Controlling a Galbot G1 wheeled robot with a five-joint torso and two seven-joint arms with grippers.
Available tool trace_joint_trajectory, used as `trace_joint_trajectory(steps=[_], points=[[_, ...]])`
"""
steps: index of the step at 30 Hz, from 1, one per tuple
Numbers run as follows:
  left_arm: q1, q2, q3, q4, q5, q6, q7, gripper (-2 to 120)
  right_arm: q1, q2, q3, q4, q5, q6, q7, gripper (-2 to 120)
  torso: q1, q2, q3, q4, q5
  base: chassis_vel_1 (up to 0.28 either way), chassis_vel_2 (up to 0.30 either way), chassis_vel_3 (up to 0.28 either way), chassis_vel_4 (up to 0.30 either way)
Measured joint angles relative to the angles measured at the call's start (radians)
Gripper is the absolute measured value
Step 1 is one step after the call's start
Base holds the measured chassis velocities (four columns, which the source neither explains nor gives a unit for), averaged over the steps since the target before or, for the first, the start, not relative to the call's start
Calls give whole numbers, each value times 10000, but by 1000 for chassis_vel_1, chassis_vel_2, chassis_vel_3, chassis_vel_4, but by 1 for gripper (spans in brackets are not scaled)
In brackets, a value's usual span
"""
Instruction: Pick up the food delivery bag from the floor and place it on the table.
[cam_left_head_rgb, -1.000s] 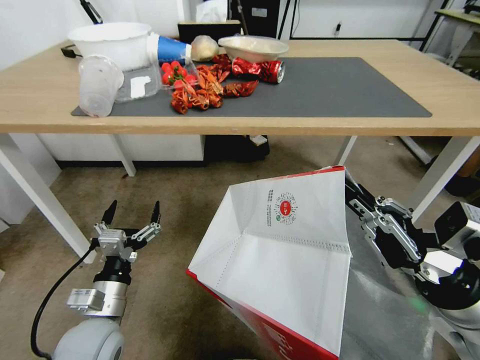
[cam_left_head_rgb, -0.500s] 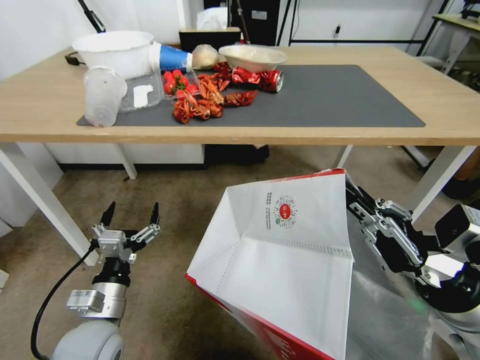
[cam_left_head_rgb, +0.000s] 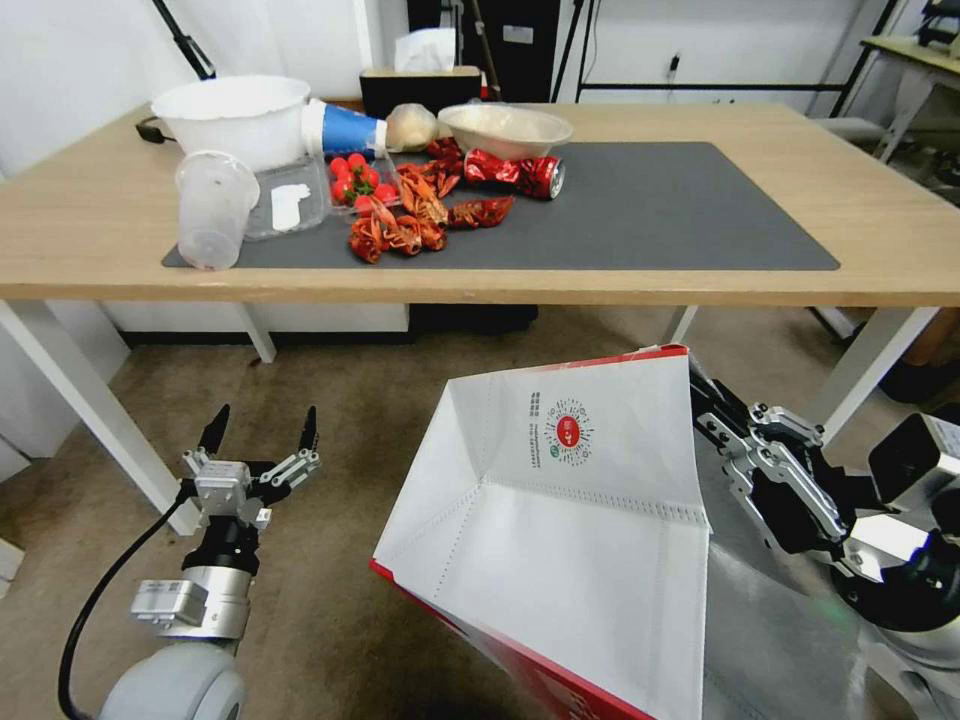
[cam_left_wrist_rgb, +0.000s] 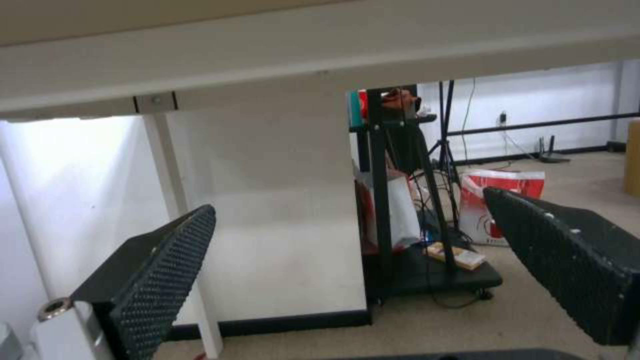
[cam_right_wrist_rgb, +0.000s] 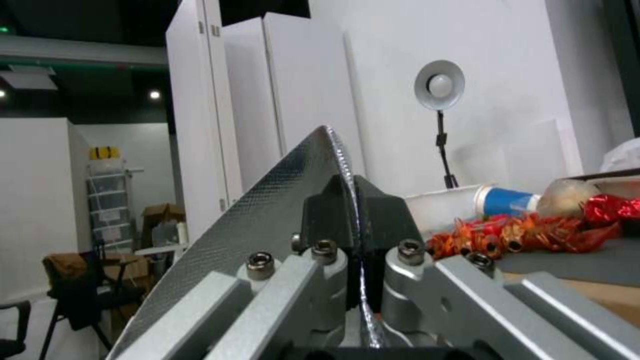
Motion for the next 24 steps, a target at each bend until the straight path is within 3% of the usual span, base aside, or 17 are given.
trace_joint_trajectory(steps=[24], points=[[-120,56,57,240,-18,29,46,99,92,134,-44,0,-64,-22,-266,0,321,981,658,0,0,0,0,0,0]])
